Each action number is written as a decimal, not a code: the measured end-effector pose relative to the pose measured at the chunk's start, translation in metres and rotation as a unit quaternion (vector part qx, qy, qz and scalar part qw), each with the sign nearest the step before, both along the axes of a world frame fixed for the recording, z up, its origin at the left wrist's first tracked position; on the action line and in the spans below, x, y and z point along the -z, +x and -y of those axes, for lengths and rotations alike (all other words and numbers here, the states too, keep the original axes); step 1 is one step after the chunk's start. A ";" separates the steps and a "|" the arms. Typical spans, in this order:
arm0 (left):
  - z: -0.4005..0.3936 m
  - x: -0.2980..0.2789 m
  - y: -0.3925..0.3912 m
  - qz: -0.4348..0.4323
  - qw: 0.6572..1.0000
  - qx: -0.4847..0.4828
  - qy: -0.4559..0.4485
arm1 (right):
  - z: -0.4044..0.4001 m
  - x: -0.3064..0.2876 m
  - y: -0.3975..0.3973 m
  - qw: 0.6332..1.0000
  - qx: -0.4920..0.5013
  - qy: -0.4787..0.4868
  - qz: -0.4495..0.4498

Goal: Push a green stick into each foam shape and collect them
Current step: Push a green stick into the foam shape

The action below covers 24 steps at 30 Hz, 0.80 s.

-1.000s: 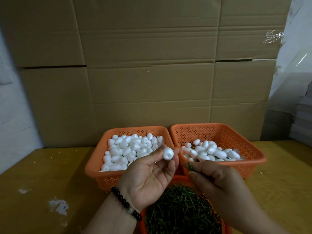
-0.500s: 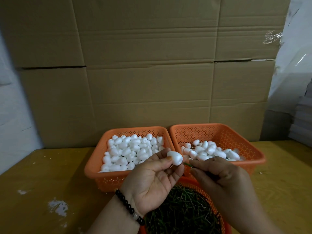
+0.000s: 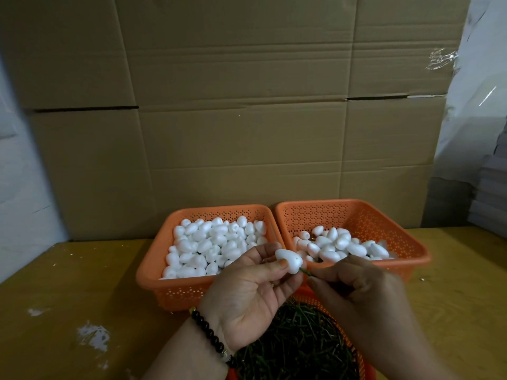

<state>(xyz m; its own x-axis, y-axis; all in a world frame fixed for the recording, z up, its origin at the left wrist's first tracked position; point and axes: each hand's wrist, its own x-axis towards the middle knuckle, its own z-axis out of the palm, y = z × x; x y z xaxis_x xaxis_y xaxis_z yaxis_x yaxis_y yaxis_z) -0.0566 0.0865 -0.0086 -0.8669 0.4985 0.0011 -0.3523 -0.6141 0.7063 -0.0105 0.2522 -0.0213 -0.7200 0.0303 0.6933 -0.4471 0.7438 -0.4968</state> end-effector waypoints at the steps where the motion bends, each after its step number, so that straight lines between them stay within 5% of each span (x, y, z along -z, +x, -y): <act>1: 0.000 0.000 0.000 -0.004 1.000 -0.001 -0.005 | 0.000 0.000 0.000 1.000 0.000 0.003 0.000; 24: -0.009 0.009 0.003 -0.008 0.998 -0.020 -0.056 | -0.002 0.002 0.000 0.999 0.003 0.037 0.017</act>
